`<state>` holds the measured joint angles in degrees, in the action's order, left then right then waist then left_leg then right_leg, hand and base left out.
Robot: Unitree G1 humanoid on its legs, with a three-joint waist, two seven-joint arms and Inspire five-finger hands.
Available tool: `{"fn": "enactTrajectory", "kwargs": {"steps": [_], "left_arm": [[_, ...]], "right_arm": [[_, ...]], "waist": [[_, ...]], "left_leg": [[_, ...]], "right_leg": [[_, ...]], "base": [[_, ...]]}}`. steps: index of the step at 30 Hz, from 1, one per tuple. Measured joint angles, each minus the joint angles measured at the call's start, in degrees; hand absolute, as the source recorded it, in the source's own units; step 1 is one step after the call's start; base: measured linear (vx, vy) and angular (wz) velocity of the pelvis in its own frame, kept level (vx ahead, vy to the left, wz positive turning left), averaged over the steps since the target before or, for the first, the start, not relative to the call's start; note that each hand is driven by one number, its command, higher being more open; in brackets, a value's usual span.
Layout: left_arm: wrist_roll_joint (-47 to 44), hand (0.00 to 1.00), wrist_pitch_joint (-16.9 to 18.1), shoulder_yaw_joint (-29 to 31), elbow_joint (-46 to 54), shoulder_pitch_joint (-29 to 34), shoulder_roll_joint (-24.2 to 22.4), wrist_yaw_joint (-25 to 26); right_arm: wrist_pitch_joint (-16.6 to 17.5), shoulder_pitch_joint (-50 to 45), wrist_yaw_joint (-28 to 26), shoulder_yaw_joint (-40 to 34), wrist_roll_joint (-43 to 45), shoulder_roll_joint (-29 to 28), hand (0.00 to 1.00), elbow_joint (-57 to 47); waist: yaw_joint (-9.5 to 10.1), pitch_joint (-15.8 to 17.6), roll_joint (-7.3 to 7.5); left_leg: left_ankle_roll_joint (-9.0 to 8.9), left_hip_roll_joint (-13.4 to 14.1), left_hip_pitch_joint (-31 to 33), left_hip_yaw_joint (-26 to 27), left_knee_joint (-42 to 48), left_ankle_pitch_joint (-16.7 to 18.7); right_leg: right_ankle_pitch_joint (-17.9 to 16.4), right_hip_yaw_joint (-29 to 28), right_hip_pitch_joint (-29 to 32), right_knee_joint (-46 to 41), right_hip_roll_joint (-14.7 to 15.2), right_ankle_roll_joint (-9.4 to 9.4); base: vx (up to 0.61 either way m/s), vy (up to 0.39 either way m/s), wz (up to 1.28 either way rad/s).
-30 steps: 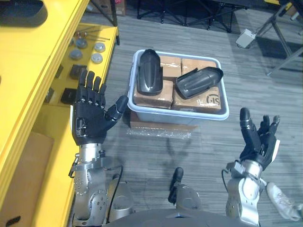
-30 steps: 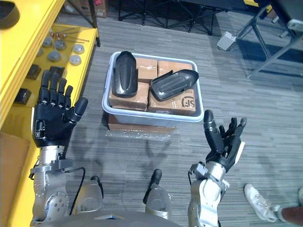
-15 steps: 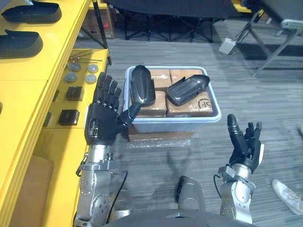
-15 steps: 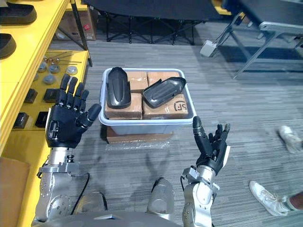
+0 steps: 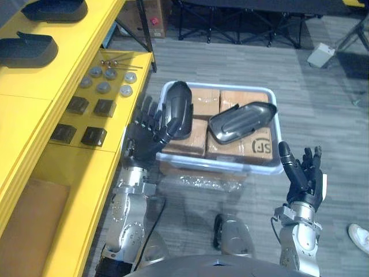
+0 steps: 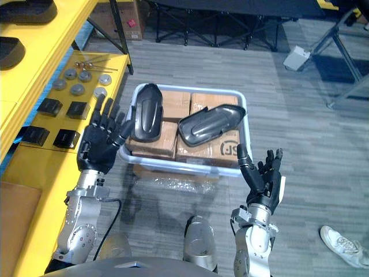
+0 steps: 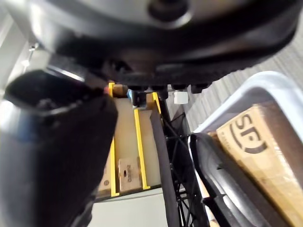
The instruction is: Walk over and take three plastic housings, then place them on the shelf
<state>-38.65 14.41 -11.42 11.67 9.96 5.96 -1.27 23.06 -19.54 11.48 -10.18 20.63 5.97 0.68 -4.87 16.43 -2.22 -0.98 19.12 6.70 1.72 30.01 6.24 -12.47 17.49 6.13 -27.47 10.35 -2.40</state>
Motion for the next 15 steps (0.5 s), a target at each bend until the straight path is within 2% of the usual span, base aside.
{"fn": "enactTrajectory", "kwargs": {"steps": [1, 3, 4, 5, 6, 7, 9, 10, 12, 15], "left_arm": [[0.1, 1.0, -0.5, -0.4, -0.2, 1.0, -0.5, -0.7], [0.0, 1.0, -1.0, -1.6, -0.2, 1.9, -0.5, -1.7], [0.0, 1.0, -1.2, -2.0, -0.2, 2.2, -0.5, -2.5], [0.0, 1.0, -1.2, -2.2, -0.1, 2.4, -0.6, -3.7], [0.0, 1.0, -1.2, -2.1, -0.1, 2.6, -0.3, -5.0], [0.0, 1.0, -1.2, -1.9, -0.1, 2.6, -0.1, -6.6], [0.0, 1.0, -1.3, -1.6, 0.1, 2.7, 0.1, -7.9], [-0.3, 1.0, -1.8, -1.4, 0.1, 2.9, 0.2, -8.1], [-1.7, 1.0, -3.8, -1.2, 0.0, 3.9, 1.4, -8.2], [-1.7, 1.0, -3.9, 0.9, 0.0, 3.4, 1.8, -7.3]], "right_arm": [[0.0, 0.1, -0.2, -1.9, 0.0, 1.0, 1.0, -0.7], [-0.1, 0.4, 0.3, -5.3, -1.2, 2.2, 1.0, -1.1], [-0.4, 0.3, 1.0, -6.8, -2.9, 2.9, 1.0, -1.1], [-0.8, 0.3, 2.0, -8.2, -5.6, 3.9, 1.0, -1.1], [-1.6, 0.5, 3.7, -8.8, -8.8, 4.7, 1.0, -1.0], [-2.6, 1.1, 6.0, -9.2, -11.6, 5.5, 1.0, -1.0], [-5.2, 3.6, 9.0, -9.6, -13.0, 5.7, 1.0, -0.1], [-6.2, 4.8, 9.9, -9.5, -12.2, 5.6, 1.0, 1.0], [-8.9, 7.9, 12.3, -10.0, -7.3, 5.1, 1.0, 6.7], [-10.5, 11.8, 14.1, -13.3, 1.8, 3.5, 1.0, 13.6]], "waist": [[0.15, 0.1, 0.09], [0.64, 0.2, -0.22], [0.74, 0.0, -0.56], [0.95, -0.4, -1.3], [1.11, -0.8, -1.8], [1.32, -1.1, -1.68], [1.53, -0.9, -1.68], [1.55, -0.7, -1.42], [2.33, -0.4, -0.89], [3.13, 0.5, 0.15]], "left_leg": [[-0.81, 0.0, 1.8, 2.3, 3.4, -0.4], [-2.18, -2.2, 3.3, 5.5, 4.5, 2.4], [-2.34, -4.1, 3.5, 7.4, 2.4, 2.8], [-1.56, -6.1, 3.3, 9.0, -1.7, 0.7], [-1.48, -7.1, 2.7, 10.7, -4.8, 0.1], [-1.99, -8.9, 1.7, 9.6, -8.8, 0.0], [-3.17, -10.7, 3.1, 9.6, -11.4, -0.7], [-3.15, -10.8, 3.5, 9.8, -11.2, -0.7], [-2.6, -11.0, 3.8, 10.0, -11.1, -0.3], [-1.49, -11.9, 6.1, 9.8, -9.2, 0.9]], "right_leg": [[-0.1, 1.1, -2.8, 2.7, 0.4, 0.18], [-0.1, 2.4, -5.0, 4.6, 1.3, 0.16], [0.0, 3.0, -5.5, 4.8, 2.0, 0.06], [0.0, 3.4, -5.4, 4.6, 2.4, -0.04], [-0.1, 3.4, -5.2, 4.6, 2.6, -0.91], [0.1, 3.0, -4.2, 4.5, 3.6, -1.87], [1.2, 2.3, -1.4, 4.8, 4.6, -3.45], [1.9, 2.0, -1.3, 5.2, 4.7, -3.6], [5.6, 1.6, -2.7, 9.8, 4.0, -3.74], [8.3, 0.9, -3.5, 14.5, 4.0, -4.92]], "base": [[0.14, -0.163, 0.37], [0.11, -0.062, 0.36], [0.06, 0.043, 0.32], [0.03, 0.101, 0.21], [0.04, 0.131, 0.21], [0.02, 0.122, 0.18], [-0.02, 0.115, 0.12], [-0.06, 0.135, -0.03], [-0.08, 0.196, -0.08], [-0.08, 0.143, 0.04]]}}
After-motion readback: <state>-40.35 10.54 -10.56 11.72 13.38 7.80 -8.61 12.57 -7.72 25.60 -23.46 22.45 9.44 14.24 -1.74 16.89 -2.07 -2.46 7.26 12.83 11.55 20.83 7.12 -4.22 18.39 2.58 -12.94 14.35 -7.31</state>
